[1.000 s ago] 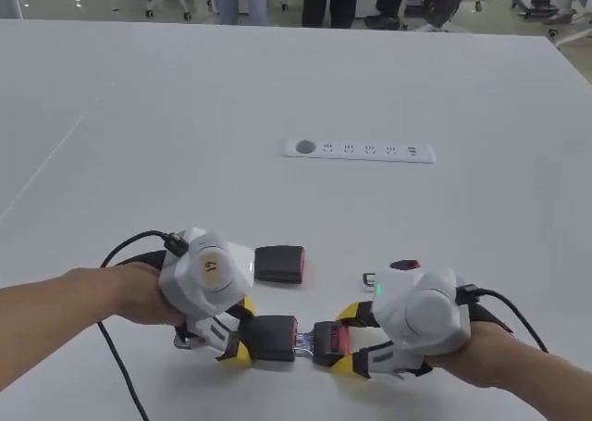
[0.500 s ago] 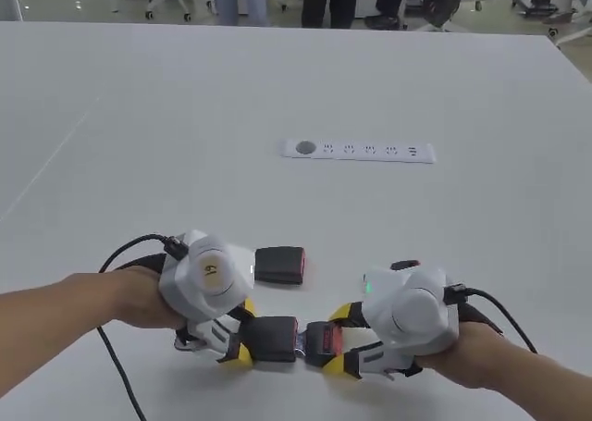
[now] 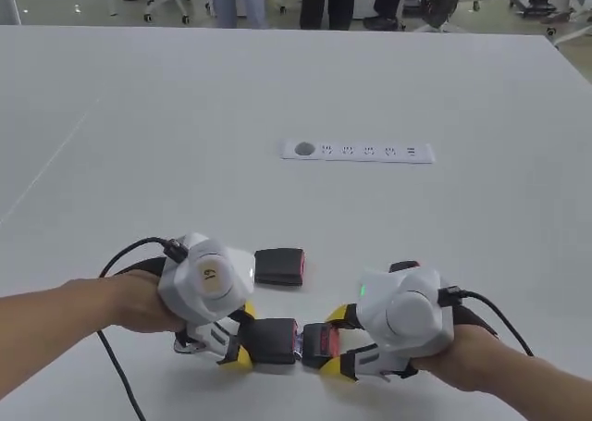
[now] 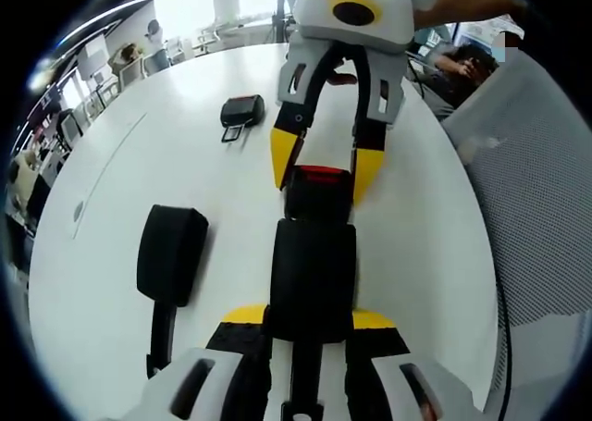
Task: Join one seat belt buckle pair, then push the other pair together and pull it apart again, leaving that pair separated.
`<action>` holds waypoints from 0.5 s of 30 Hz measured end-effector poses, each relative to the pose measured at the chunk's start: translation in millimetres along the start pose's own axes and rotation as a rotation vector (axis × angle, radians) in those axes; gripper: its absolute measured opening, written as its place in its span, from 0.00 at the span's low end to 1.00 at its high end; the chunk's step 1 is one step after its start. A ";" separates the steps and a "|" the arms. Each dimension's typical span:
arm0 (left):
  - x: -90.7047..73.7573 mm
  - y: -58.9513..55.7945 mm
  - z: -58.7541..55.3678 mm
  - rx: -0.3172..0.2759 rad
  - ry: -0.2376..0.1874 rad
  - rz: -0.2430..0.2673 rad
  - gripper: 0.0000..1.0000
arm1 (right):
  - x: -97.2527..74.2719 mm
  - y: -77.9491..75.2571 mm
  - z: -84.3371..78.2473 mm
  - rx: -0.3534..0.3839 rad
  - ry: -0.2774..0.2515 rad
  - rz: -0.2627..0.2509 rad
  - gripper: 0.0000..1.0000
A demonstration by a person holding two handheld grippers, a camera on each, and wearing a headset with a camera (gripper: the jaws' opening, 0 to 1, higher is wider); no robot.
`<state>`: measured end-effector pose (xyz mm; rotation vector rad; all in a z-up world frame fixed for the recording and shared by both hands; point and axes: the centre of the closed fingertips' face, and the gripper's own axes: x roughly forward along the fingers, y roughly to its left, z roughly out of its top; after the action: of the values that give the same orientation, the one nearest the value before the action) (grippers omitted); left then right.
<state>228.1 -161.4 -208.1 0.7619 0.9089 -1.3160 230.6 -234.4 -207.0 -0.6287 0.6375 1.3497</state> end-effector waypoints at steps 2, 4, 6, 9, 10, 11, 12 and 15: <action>-0.3 -0.7 0.1 0.004 0.005 0.000 0.29 | -0.1 -0.1 -0.2 -0.006 0.001 0.001 0.29; 0.2 0.6 -0.9 0.011 0.010 -0.003 0.30 | -0.1 -0.1 -0.4 -0.003 0.000 0.002 0.29; 0.2 1.0 -1.8 0.020 0.014 -0.007 0.30 | 0.1 -0.1 -0.7 -0.008 0.002 0.004 0.30; 0.2 1.2 -1.6 0.021 0.019 -0.009 0.30 | 0.5 -0.6 -1.8 -0.008 0.004 0.003 0.30; 0.2 1.1 -1.6 0.022 0.020 -0.009 0.30 | 0.2 -0.5 -1.5 -0.009 0.003 0.003 0.30; 0.1 0.9 -1.1 0.022 0.021 -0.009 0.30 | 0.2 -0.5 -1.5 -0.004 0.002 0.004 0.30; 0.0 0.8 -1.0 0.022 0.021 -0.009 0.30 | 0.2 -0.4 -1.4 -0.006 0.002 0.004 0.30; 0.1 1.3 -2.1 0.021 0.019 -0.010 0.30 | 0.5 -0.4 -1.6 -0.004 0.004 0.001 0.30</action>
<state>229.2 -159.4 -209.2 0.7881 0.9166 -1.3308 231.0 -235.3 -208.4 -0.6343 0.6382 1.3509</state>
